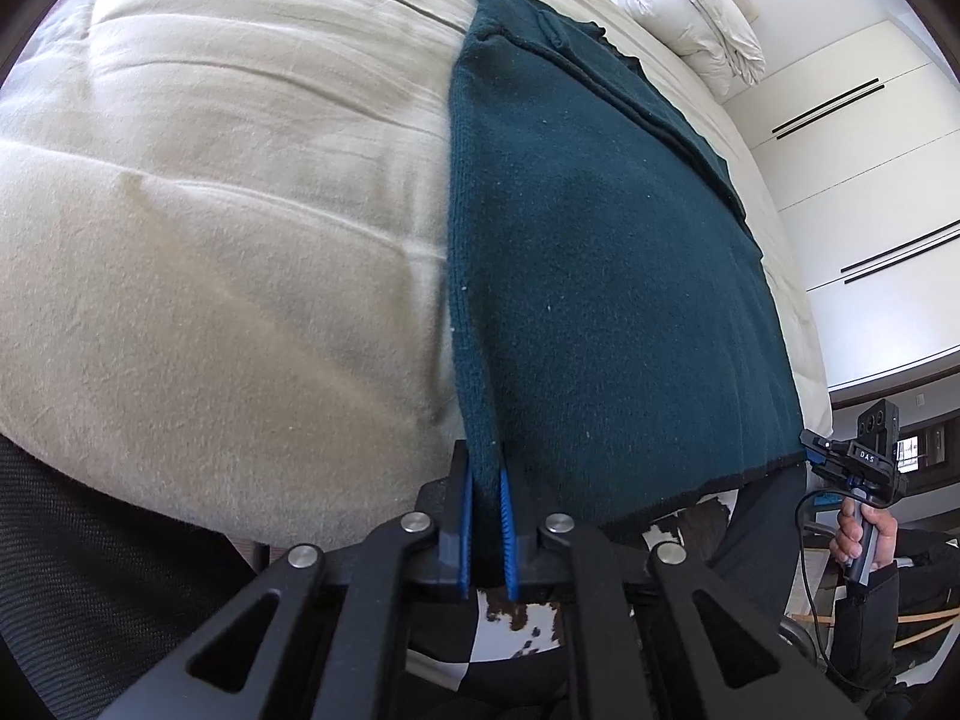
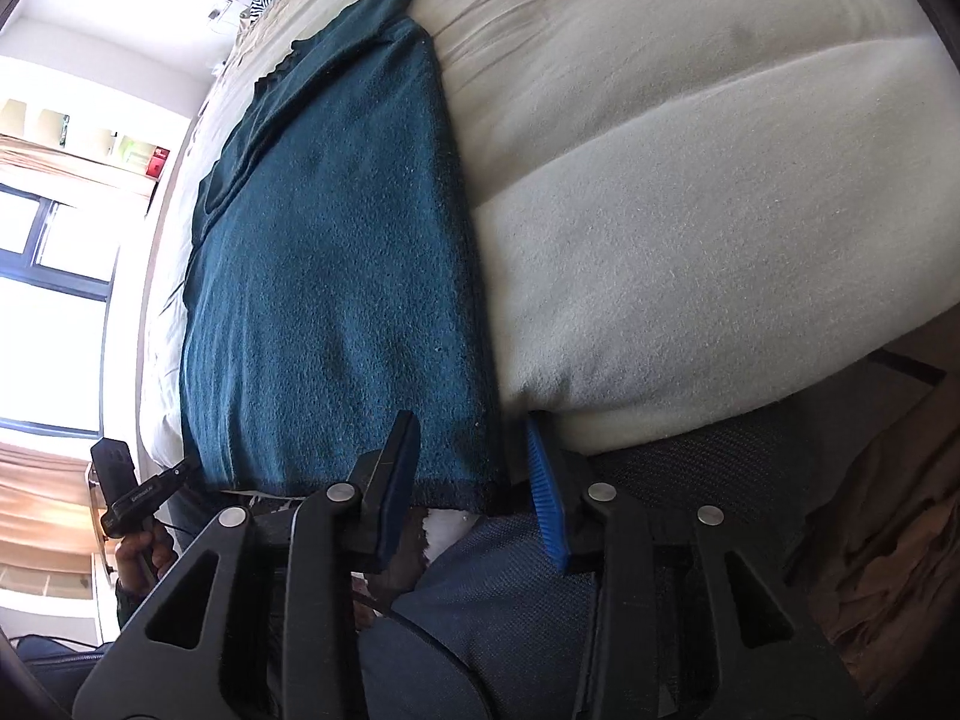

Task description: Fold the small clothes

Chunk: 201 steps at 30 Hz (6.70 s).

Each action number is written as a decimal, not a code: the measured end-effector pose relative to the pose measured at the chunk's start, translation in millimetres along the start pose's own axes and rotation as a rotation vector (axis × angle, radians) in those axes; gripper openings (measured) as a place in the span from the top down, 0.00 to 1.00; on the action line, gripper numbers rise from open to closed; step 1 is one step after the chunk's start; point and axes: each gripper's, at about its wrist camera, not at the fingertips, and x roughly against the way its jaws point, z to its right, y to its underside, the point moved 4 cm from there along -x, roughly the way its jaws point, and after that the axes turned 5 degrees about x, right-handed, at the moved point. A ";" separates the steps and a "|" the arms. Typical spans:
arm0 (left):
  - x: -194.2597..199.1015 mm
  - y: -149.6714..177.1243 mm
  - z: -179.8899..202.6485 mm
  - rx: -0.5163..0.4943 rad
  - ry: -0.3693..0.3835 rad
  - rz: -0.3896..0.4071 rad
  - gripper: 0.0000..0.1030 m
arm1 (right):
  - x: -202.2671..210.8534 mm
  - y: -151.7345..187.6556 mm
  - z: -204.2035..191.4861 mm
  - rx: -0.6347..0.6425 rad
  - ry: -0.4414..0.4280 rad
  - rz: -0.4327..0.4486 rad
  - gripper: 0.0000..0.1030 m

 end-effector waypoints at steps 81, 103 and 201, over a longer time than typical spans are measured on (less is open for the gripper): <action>-49.9 -351.6 16.5 0.317 0.381 0.279 0.60 | -95.8 -411.8 -50.6 -0.177 -0.131 0.451 0.35; -51.9 -238.3 20.4 0.108 0.100 0.308 0.66 | -89.4 -268.4 -64.0 0.108 0.074 0.333 0.52; -60.8 -238.9 52.1 -0.051 -0.038 0.339 0.50 | -80.9 -263.8 -68.2 0.066 0.275 0.400 0.95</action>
